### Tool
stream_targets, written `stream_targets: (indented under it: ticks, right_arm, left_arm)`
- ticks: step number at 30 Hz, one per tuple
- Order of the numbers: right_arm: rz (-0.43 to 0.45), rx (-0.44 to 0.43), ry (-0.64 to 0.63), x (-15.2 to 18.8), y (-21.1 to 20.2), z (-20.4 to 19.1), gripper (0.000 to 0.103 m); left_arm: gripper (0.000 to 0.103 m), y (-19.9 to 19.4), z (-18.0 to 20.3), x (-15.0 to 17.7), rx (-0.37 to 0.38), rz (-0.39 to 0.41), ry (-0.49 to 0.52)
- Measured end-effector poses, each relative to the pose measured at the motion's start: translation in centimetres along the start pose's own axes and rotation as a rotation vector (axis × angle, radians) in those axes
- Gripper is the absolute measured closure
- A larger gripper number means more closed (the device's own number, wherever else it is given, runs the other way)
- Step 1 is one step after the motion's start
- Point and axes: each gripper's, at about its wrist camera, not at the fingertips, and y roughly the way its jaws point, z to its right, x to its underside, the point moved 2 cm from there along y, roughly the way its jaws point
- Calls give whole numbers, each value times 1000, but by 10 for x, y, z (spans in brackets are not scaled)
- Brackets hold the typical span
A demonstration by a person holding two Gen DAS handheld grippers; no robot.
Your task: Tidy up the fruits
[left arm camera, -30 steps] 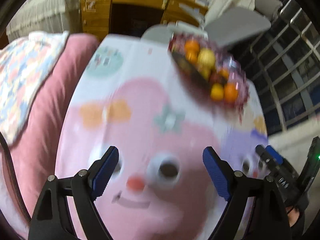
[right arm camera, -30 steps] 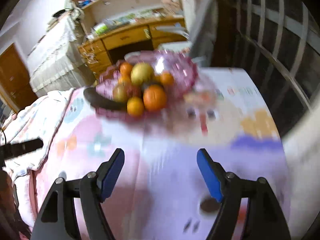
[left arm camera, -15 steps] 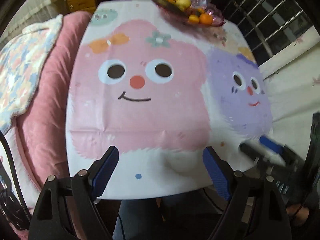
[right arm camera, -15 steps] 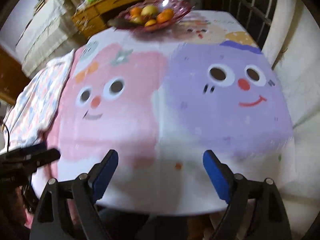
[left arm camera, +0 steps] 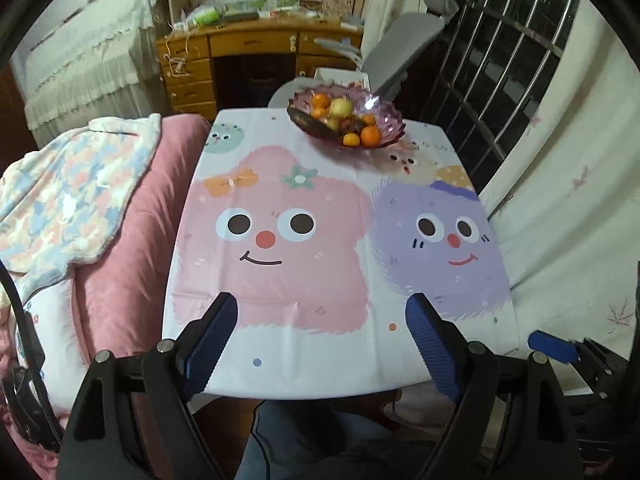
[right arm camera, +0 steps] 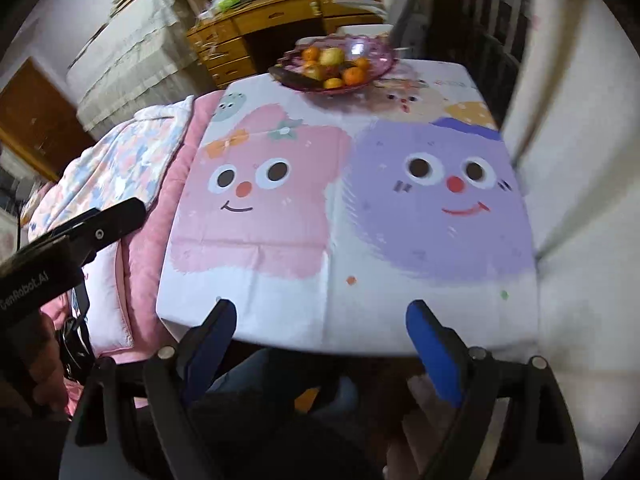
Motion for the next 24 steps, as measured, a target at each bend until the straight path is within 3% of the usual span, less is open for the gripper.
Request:
stream_targets:
  ticks: [6, 17, 19, 24]
  right_arm:
    - [136, -15, -6, 20, -42, 3, 14]
    - [172, -27, -26, 29, -49, 7, 7]
    - [179, -16, -21, 28, -49, 9, 6]
    - [206, 11, -9, 24, -51, 10, 0]
  left_arm:
    - [18, -24, 20, 19, -34, 58, -15]
    - [8, -42, 30, 31, -107, 132, -16]
    - [1, -41, 31, 31, -116, 132, -15]
    - [0, -41, 32, 27, -121, 143, -6]
